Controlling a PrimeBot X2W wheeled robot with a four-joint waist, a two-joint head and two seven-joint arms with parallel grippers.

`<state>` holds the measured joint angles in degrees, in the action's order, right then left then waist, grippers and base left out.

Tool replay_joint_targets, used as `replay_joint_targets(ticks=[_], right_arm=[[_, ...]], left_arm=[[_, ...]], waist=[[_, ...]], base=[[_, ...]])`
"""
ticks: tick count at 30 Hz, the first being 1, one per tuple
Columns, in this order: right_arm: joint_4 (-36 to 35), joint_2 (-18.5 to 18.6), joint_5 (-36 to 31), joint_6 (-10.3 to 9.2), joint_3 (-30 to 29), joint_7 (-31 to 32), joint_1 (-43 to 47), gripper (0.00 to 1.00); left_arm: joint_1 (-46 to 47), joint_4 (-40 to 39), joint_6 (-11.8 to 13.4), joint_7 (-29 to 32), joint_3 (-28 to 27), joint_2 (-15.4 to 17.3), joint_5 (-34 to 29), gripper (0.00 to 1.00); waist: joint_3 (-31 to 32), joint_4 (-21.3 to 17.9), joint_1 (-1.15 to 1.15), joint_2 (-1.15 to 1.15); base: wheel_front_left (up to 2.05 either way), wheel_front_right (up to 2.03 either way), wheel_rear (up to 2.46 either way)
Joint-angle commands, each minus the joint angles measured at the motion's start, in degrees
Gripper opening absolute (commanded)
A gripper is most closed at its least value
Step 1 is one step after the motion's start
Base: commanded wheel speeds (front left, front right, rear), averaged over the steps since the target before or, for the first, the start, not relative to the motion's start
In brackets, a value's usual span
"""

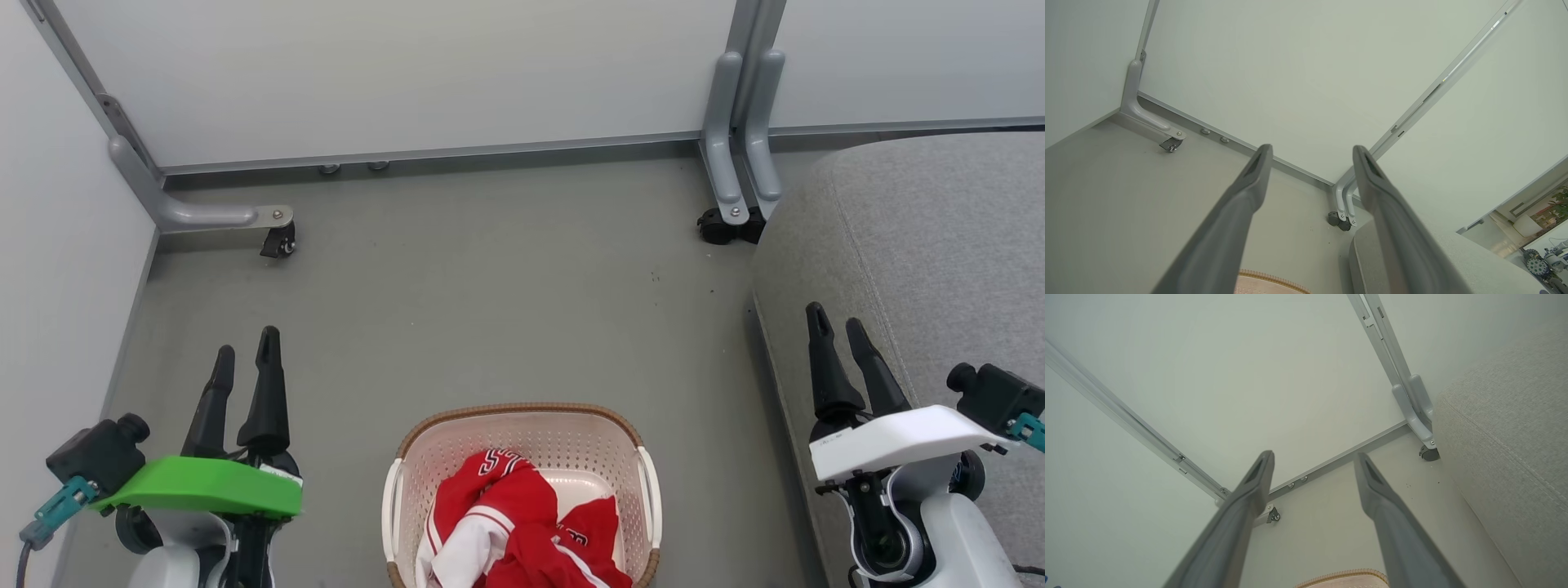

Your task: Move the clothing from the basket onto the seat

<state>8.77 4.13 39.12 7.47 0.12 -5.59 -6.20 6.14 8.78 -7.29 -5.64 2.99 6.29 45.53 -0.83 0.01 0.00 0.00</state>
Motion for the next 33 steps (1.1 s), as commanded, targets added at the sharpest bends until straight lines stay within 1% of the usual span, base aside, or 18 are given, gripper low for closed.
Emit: replay_joint_targets(ticks=[1, 12, 23, 33], right_arm=[[-0.5, 0.3, -1.9, 0.02, 0.1, -0.6, -1.3, 1.00], [1.1, 0.1, -10.0, 0.03, 0.9, -1.8, -1.5, 1.00], [2.0, 0.0, -17.0, 0.02, 2.2, -2.4, -1.4, 1.00], [2.0, -0.1, -22.6, 0.03, 1.7, -2.8, -0.7, 1.00]], left_arm=[[1.6, -0.5, -0.2, -0.5, 0.2, 0.8, -1.9, 1.00], [1.2, 1.1, -0.2, -2.3, 0.9, 0.9, -10.3, 1.00], [0.7, 4.4, -0.2, -4.0, 1.3, 1.0, -16.8, 1.00], [0.9, 7.0, -0.2, -5.3, 1.4, 0.8, -22.4, 1.00]], waist=[[0.0, 0.0, 0.00, 0.00], [0.0, 0.2, 0.00, 0.00], [0.1, 0.2, 0.00, 0.00], [0.2, 0.4, 0.00, 0.00]], base=[[0.00, 0.00, 0.00], [0.00, 0.00, 0.00], [0.00, 0.00, 0.00], [0.00, 0.00, 0.00]])
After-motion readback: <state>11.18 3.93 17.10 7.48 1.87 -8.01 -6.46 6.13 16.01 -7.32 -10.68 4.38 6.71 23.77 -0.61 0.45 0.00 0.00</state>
